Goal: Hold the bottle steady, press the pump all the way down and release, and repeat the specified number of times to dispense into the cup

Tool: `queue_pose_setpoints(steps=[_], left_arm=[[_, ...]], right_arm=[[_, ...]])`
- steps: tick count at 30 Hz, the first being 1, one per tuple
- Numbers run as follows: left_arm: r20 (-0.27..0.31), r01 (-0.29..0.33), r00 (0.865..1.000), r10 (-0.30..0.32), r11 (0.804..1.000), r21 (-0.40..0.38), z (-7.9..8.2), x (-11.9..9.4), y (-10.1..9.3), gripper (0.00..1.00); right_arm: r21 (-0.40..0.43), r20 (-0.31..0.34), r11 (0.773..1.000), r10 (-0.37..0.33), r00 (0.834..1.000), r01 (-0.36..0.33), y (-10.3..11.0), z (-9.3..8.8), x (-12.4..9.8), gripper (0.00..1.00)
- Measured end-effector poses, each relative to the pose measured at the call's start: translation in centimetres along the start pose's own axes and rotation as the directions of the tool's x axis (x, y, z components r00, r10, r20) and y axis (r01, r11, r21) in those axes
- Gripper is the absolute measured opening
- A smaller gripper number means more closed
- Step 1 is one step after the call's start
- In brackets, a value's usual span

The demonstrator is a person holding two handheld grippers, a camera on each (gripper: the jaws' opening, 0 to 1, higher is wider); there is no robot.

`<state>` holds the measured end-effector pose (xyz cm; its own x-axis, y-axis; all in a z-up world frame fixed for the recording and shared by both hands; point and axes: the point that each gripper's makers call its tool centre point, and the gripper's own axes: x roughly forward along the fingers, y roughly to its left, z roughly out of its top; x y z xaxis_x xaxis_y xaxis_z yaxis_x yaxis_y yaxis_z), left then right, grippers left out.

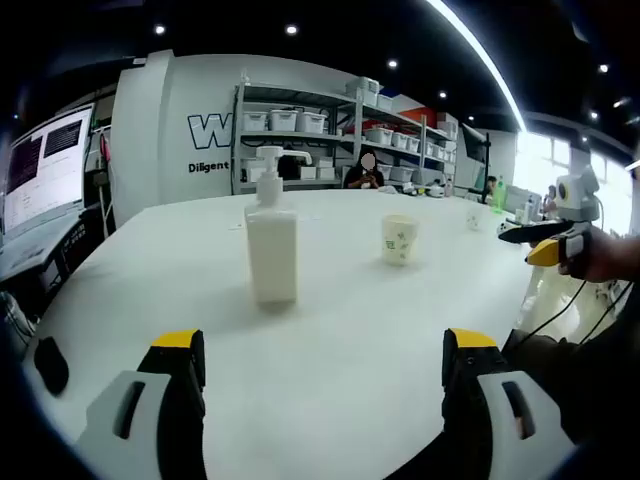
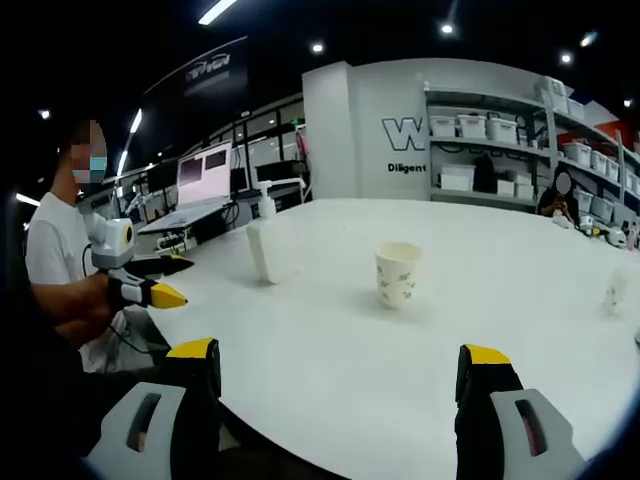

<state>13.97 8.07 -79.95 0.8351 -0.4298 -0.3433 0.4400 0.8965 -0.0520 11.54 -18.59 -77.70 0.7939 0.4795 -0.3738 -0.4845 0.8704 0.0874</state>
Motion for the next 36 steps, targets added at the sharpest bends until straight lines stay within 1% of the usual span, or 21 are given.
queue_pose_setpoints(steps=[2,5,7,9,13,16,17,20,21,23,24,28,31,34,36], left_arm=[[0.006,-0.010,1.000,0.010,1.000,0.002,0.0,-0.4,0.2,0.96],[0.008,-0.017,1.000,0.017,1.000,-0.004,-0.2,-0.9,0.2,0.95],[0.008,-0.014,1.000,0.014,1.000,0.003,-0.1,-0.9,0.0,0.95],[0.032,-0.001,1.000,0.000,1.000,0.015,0.3,-1.0,-0.4,0.95],[0.030,0.002,1.000,-0.004,0.999,0.041,0.0,-0.8,-0.6,0.95],[0.053,-0.006,0.999,0.004,0.999,0.039,0.0,-1.0,-0.5,0.95],[0.059,-0.009,0.998,0.007,0.999,0.037,-0.2,-1.0,-0.4,0.95],[0.074,-0.024,0.997,0.021,0.999,0.034,-0.5,-1.2,-0.2,0.95],[0.080,-0.025,0.997,0.023,0.999,0.034,-0.5,-1.3,-0.2,0.95],[0.104,-0.030,0.994,0.026,0.999,0.044,-0.4,-1.4,-0.2,0.95],[0.106,-0.029,0.994,0.024,0.999,0.045,-0.3,-1.4,-0.3,0.95],[0.129,-0.041,0.991,0.033,0.997,0.060,0.1,-1.4,-0.3,0.96],[0.151,-0.057,0.987,0.048,0.997,0.053,0.5,-1.5,-0.1,0.96],[0.155,-0.059,0.987,0.052,0.997,0.039,0.5,-1.5,-0.1,0.96],[0.151,-0.056,0.987,0.050,0.998,0.032,0.4,-1.4,-0.1,0.96]], right_arm=[[-0.007,-0.008,1.000,0.008,1.000,-0.008,0.3,-0.3,-0.3,0.99],[-0.012,-0.001,1.000,0.006,1.000,-0.006,0.3,-0.4,-0.6,0.99],[-0.011,-0.001,1.000,-0.001,1.000,0.001,0.0,-0.4,-0.7,0.99],[-0.009,0.008,1.000,-0.004,1.000,0.004,-0.1,-0.3,-0.8,0.99],[-0.019,0.019,1.000,-0.014,1.000,0.014,-0.5,-0.2,-0.9,0.98],[-0.034,0.032,0.999,-0.027,0.999,0.028,-0.7,-0.2,-0.8,0.96],[-0.038,0.049,0.999,-0.036,0.998,0.038,-0.8,-0.1,-0.8,0.96],[-0.046,0.072,0.998,-0.042,0.997,0.045,-1.0,-0.1,-0.9,0.96],[-0.045,0.089,0.998,-0.046,0.995,0.050,-1.2,0.0,-0.9,0.96],[-0.047,0.099,0.998,-0.047,0.994,0.052,-1.3,0.0,-0.8,0.96],[-0.048,0.103,0.997,-0.050,0.993,0.055,-1.5,0.1,-0.8,0.96],[-0.029,0.145,0.998,-0.044,0.989,0.048,-1.7,0.8,-0.9,0.96],[-0.030,0.160,0.999,-0.037,0.986,0.042,-1.6,1.3,-0.9,0.96],[-0.054,0.162,0.997,-0.044,0.986,0.054,-1.6,1.6,-0.9,0.96],[-0.049,0.175,0.998,-0.037,0.984,0.046,-1.5,2.0,-1.0,0.96]])
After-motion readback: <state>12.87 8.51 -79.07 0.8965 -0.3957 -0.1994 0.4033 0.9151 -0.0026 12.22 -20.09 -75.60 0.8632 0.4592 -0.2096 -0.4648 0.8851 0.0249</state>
